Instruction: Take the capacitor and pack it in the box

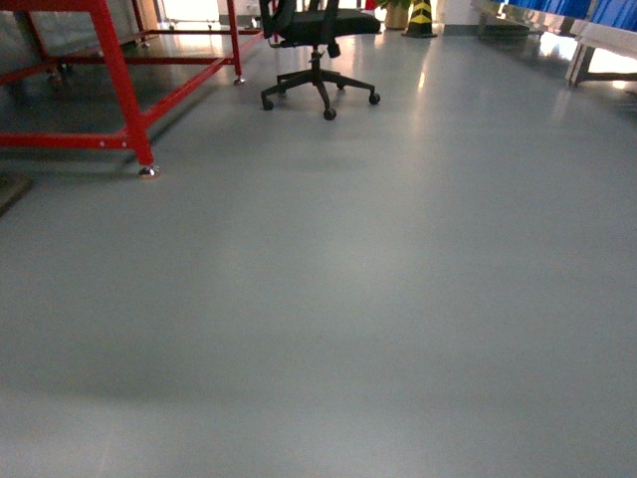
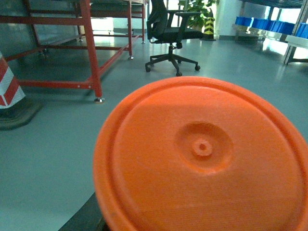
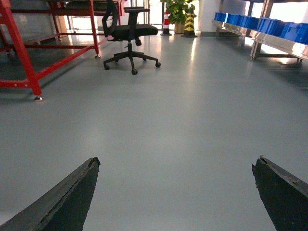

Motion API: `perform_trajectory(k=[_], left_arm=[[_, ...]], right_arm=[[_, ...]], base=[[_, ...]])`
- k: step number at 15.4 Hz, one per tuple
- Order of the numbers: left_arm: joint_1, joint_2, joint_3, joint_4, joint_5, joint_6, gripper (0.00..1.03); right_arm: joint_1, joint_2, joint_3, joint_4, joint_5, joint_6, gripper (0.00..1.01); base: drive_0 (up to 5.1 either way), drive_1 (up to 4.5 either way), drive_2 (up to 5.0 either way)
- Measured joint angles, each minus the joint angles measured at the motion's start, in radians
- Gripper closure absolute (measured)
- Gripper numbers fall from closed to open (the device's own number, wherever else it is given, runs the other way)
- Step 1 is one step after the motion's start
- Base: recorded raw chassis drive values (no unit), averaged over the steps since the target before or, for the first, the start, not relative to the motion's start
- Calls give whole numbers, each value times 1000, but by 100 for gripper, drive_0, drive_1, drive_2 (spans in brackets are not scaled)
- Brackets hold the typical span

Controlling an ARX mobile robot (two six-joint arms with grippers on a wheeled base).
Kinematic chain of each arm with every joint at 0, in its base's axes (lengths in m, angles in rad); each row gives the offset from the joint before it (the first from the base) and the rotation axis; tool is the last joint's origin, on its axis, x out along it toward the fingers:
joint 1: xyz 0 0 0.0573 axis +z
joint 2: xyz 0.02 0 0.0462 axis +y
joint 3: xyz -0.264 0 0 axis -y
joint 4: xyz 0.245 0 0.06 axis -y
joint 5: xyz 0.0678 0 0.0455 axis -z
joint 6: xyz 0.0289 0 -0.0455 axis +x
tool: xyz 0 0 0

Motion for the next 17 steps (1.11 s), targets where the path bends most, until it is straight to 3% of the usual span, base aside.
perform_trajectory(k=[17], left_arm=[[0, 0, 0, 0, 0, 0, 59]], right_arm=[[0, 0, 0, 5, 0, 0, 3]], base=[[-504, 241, 241]])
